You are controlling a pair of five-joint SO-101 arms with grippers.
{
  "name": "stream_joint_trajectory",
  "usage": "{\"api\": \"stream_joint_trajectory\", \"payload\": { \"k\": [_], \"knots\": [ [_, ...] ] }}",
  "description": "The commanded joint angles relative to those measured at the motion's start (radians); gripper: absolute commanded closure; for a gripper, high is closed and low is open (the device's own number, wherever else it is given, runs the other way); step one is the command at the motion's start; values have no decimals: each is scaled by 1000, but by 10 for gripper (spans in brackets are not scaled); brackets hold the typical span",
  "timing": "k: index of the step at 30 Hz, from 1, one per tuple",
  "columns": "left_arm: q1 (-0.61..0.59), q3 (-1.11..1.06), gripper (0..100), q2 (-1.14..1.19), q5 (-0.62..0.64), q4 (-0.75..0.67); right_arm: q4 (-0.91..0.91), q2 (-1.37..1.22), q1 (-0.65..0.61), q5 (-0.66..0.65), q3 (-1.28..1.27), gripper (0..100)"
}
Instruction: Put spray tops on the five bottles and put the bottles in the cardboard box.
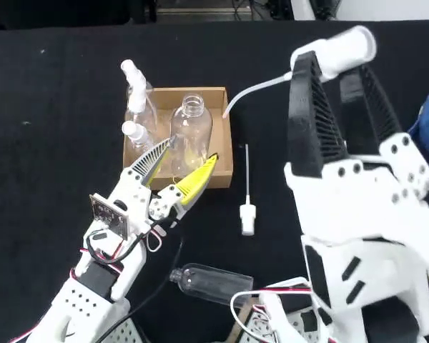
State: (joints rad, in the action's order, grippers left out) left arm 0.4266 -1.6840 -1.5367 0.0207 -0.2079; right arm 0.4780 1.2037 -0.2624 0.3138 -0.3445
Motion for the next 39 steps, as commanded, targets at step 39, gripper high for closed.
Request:
{"api": "stream_joint_trajectory", "payload": {
  "k": [39],
  "knots": [
    [22, -24, 970, -2, 0, 5, -376, -114, -239, -298, -257, 988]
  ]
}}
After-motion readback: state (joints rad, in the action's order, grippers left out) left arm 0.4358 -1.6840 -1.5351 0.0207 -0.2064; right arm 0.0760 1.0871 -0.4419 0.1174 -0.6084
